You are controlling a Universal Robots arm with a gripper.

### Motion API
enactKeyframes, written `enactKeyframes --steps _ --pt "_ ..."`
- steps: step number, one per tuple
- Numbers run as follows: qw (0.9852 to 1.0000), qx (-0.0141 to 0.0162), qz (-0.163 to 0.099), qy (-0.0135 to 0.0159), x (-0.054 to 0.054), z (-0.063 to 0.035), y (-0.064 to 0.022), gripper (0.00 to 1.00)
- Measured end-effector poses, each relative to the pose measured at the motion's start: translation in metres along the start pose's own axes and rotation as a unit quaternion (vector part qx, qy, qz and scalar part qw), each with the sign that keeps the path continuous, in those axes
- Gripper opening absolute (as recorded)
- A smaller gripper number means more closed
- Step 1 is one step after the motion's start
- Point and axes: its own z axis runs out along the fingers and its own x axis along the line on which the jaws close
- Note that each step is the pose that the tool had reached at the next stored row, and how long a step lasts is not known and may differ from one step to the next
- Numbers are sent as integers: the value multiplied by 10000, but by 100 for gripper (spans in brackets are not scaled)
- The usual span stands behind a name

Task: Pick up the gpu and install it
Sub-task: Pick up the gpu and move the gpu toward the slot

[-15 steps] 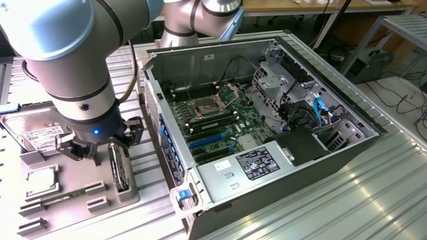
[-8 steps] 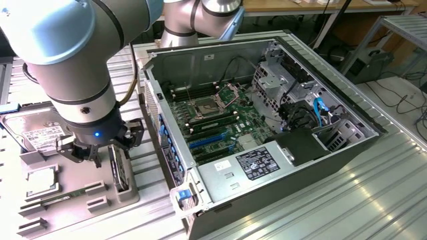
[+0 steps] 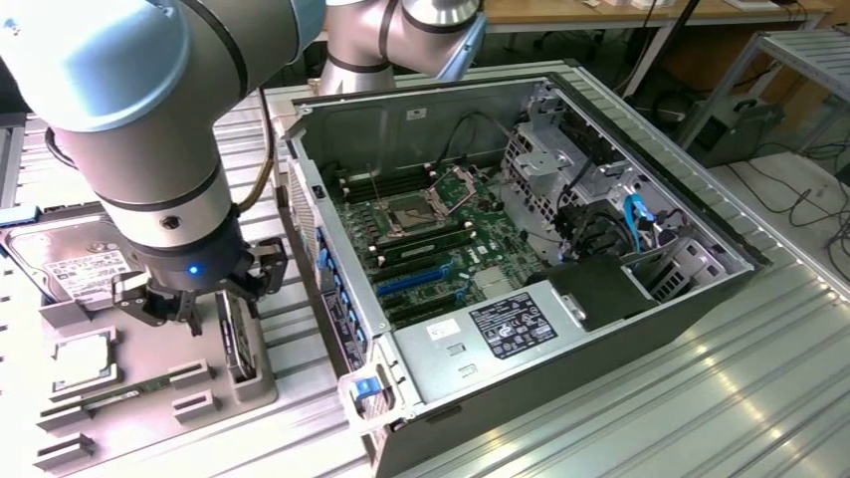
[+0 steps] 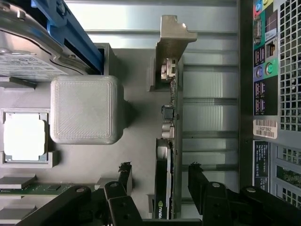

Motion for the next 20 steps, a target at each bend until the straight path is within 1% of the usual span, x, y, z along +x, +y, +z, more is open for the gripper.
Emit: enactKeyframes --steps 6,14,16,17,18,20 --pt "10000 4 0 1 -7 61 -5 60" --pt "10000 7 0 1 -18 173 -13 60" --pt "10000 8 0 2 -18 183 -14 60" --pt "10000 8 0 2 -18 184 -14 59" --pt "10000 8 0 2 -18 184 -14 52" --pt "10000 7 0 2 -18 184 -14 52"
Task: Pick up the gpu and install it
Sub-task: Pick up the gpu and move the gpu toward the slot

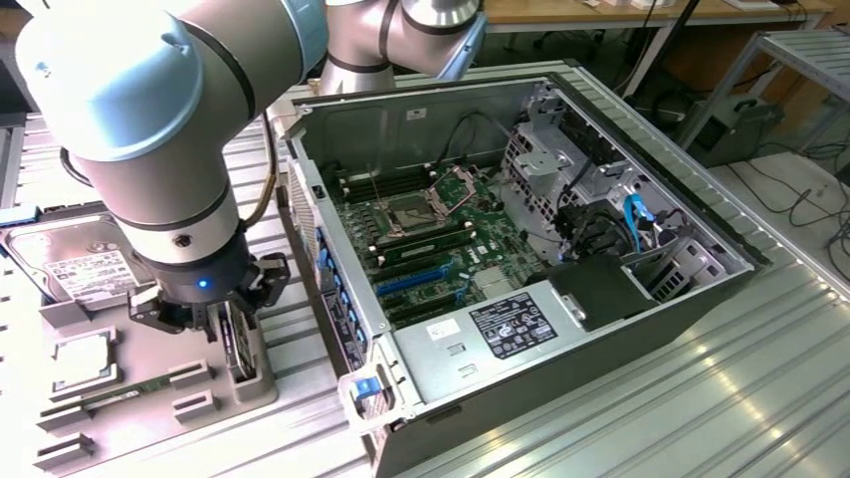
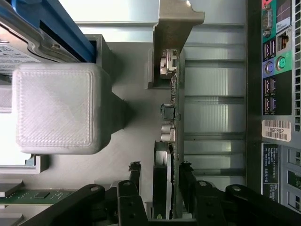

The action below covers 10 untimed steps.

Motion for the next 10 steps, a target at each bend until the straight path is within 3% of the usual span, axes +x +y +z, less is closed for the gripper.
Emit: enactKeyframes --steps 1,8,10 --pt "10000 0 0 0 0 0 0 45" --pt "10000 0 -1 -2 -8 4 0 45" --pt "10000 1 0 -1 -14 4 0 37"
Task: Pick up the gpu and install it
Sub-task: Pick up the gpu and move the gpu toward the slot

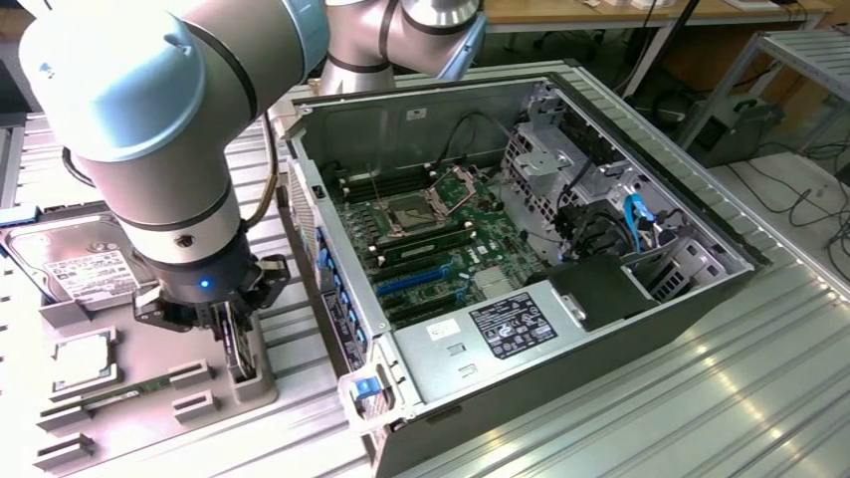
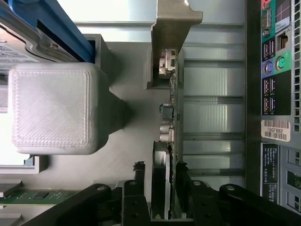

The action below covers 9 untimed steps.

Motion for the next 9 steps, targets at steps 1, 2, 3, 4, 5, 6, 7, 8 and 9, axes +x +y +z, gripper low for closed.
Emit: enactKeyframes --steps 1,2,3,4,5,6,7,8,9 --pt "10000 0 0 0 -3 0 0 37" --pt "10000 0 0 1 -6 0 0 31" --pt "10000 0 0 1 -8 0 0 28" --pt "10000 0 0 1 -10 0 0 28" --pt "10000 0 0 1 -9 0 0 28" --pt "10000 0 0 0 -10 0 0 28" --pt "10000 0 0 1 -10 0 0 28" --pt "10000 0 0 1 -10 0 0 28" --pt "10000 0 0 1 -10 0 0 28"
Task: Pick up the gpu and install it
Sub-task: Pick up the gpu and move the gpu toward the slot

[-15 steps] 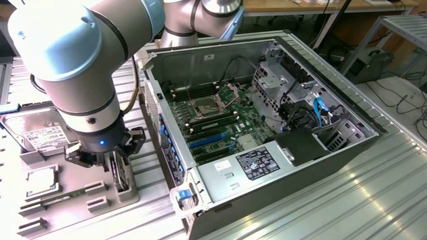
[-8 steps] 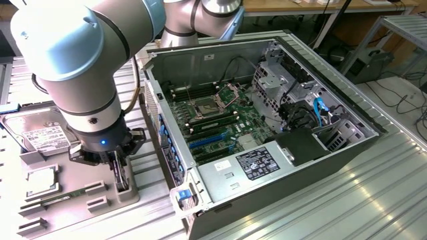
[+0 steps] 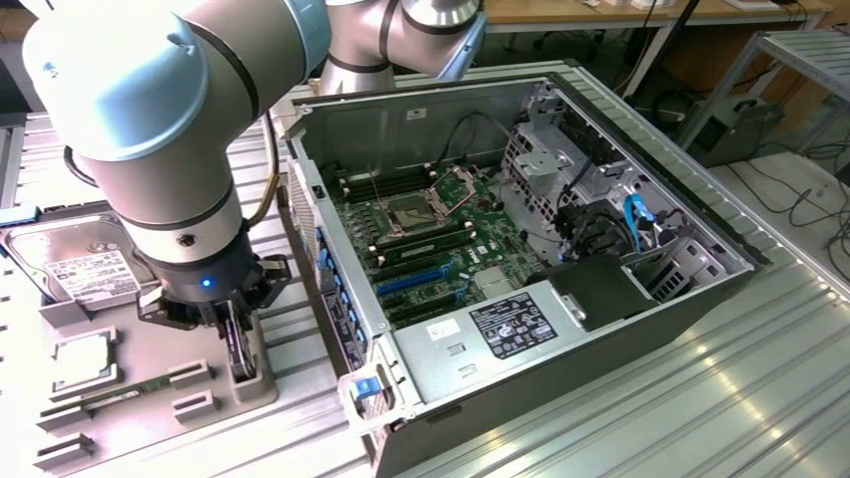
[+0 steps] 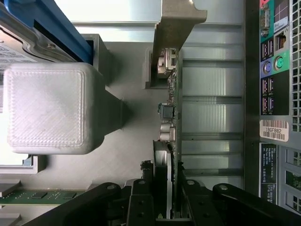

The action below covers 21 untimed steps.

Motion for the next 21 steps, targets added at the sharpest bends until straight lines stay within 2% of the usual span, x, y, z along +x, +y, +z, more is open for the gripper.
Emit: enactKeyframes --steps 11,14,21 --pt "10000 0 0 1 0 -17 1 28" --pt "10000 0 0 0 -2 -62 4 28" --pt "10000 0 0 0 -5 -238 16 28"
